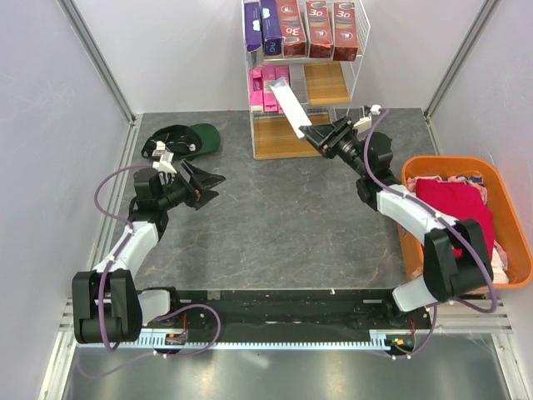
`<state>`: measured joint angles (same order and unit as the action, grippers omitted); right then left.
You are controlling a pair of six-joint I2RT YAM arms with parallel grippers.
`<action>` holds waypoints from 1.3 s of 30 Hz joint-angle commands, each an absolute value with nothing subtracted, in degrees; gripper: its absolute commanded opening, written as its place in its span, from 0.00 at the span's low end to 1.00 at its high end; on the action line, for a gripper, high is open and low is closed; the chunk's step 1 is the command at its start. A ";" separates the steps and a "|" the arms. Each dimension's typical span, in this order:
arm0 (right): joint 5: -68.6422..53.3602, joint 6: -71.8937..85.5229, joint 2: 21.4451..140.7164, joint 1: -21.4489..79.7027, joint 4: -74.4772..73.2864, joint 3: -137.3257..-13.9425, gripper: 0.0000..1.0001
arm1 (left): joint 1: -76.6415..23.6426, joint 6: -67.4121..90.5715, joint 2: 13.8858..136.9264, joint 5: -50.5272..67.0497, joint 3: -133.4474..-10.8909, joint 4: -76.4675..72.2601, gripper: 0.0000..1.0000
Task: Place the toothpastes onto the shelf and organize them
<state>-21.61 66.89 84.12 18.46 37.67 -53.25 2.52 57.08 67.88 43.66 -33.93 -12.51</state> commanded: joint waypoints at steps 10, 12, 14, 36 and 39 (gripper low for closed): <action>-22.16 81.03 94.74 11.43 49.66 -64.77 0.26 | 2.55 55.81 68.47 44.74 -35.25 -14.50 0.89; -21.45 82.00 96.23 10.99 51.05 -65.21 0.26 | 2.46 55.81 68.64 44.82 -35.24 -14.59 0.89; -20.83 82.53 97.64 10.37 50.89 -67.05 0.27 | 2.55 55.81 68.64 44.74 -35.07 -14.77 0.89; -6.68 80.51 103.27 12.56 41.93 -71.88 0.35 | 2.55 56.51 69.17 45.09 -34.37 -16.26 0.88; -7.47 81.03 105.38 13.71 41.84 -73.47 0.36 | 2.55 56.51 68.73 45.18 -34.28 -16.26 0.88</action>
